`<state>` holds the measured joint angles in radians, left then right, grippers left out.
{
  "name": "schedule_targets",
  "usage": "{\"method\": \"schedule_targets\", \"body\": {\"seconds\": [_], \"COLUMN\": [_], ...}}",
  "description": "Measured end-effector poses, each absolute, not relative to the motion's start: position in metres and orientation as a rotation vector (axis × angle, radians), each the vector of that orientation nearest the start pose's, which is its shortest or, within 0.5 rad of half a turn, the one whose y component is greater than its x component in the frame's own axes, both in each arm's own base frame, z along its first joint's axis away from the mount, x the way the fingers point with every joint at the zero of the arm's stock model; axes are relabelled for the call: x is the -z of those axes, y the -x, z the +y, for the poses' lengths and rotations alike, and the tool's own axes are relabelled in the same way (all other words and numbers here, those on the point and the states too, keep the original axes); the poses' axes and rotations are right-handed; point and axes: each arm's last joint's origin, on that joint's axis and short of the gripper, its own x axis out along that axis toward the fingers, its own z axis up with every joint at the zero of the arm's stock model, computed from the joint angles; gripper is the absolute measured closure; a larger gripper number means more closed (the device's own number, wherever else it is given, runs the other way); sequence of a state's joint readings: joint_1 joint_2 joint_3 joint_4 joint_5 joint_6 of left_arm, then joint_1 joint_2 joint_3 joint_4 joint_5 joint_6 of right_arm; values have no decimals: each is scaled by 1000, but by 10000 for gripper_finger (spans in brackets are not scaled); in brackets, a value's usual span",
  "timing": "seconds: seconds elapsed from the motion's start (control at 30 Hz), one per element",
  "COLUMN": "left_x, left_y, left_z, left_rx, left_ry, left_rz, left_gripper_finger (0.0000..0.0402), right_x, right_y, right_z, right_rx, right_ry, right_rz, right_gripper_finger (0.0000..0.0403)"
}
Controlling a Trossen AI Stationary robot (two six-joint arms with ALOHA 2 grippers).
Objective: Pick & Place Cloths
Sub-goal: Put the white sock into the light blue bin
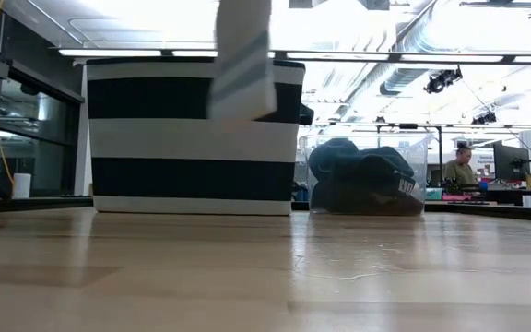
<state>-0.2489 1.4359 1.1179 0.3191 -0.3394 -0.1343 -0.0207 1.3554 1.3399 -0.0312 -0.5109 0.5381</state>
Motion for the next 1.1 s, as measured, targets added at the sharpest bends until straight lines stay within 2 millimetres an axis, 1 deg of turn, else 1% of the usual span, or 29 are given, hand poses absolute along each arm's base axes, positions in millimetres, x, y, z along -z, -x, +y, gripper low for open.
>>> {"method": "schedule_targets", "body": {"seconds": [0.1,0.23,0.33,0.47,0.63,0.73,0.9,1.1], "left_x": [-353,-361,-365,-372,-376,-376,-371,-368], "left_y": [-310,-286,-265,-233,-195,-175,-147,-121], "left_z": [-69,-65,-66,-70,-76,-79,-84,-94], "left_rx": [-99,-101,-92,-77,-36,-9,28,155], "left_ry": [146,187,217,280,353,400,461,535], "left_rz": [31,116,192,269,358,415,537,680], "left_gripper_finger": [401,401,401,401,401,402,401,401], "right_x": [-415,-418,-423,-426,-426,-426,-425,-425], "right_y": [-299,-292,-284,-276,-273,-273,-274,-274], "right_z": [0,-6,-7,-7,-4,1,10,19], "right_rx": [-452,-420,-409,-340,-270,-271,-298,-268], "right_ry": [-603,-620,-615,-615,-613,-582,-562,-559], "right_rz": [194,194,188,176,170,171,179,172], "right_gripper_finger": [167,143,140,143,143,143,143,144]}}
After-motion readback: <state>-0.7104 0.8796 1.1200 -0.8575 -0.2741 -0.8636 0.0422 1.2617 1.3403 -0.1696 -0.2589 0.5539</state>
